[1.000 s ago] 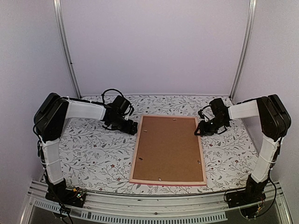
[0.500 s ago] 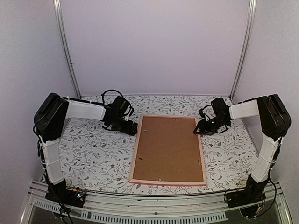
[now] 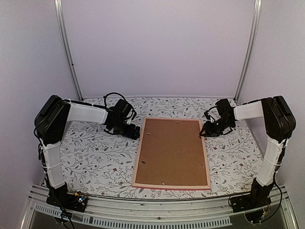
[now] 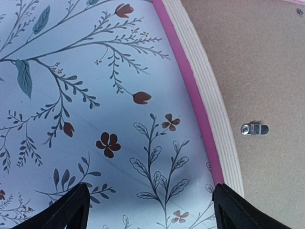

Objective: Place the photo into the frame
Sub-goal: Press the fastener onto the backboard.

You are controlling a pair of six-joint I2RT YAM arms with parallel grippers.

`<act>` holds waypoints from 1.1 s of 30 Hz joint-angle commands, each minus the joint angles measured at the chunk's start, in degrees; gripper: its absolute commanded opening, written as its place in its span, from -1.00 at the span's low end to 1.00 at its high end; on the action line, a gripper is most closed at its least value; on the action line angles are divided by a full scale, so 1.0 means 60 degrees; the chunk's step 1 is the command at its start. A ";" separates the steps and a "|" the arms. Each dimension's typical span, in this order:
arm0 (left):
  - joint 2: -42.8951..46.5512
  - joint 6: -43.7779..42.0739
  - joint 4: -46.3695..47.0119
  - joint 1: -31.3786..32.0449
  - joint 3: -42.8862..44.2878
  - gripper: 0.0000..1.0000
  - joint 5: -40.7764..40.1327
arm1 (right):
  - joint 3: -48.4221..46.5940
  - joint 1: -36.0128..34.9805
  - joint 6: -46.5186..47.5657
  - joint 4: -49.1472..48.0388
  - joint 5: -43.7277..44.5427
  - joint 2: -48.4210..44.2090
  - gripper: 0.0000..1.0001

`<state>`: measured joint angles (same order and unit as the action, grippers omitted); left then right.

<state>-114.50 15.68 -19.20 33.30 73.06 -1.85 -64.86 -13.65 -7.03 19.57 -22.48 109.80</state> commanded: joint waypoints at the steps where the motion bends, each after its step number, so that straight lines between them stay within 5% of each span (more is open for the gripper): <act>1: -0.0036 0.0041 0.0073 -0.0113 -0.0106 0.85 0.0146 | -0.0098 0.0037 0.0121 0.0412 0.0527 0.0093 -0.20; 33: -0.0269 0.0197 0.0091 -0.0085 -0.0033 0.85 0.0235 | 0.0034 -0.0484 0.0234 0.0767 0.0013 -0.0216 -0.17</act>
<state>-115.42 16.53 -19.18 33.30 73.01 -0.75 -65.63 -15.73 -5.74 22.50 -21.06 109.56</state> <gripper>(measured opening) 0.924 0.413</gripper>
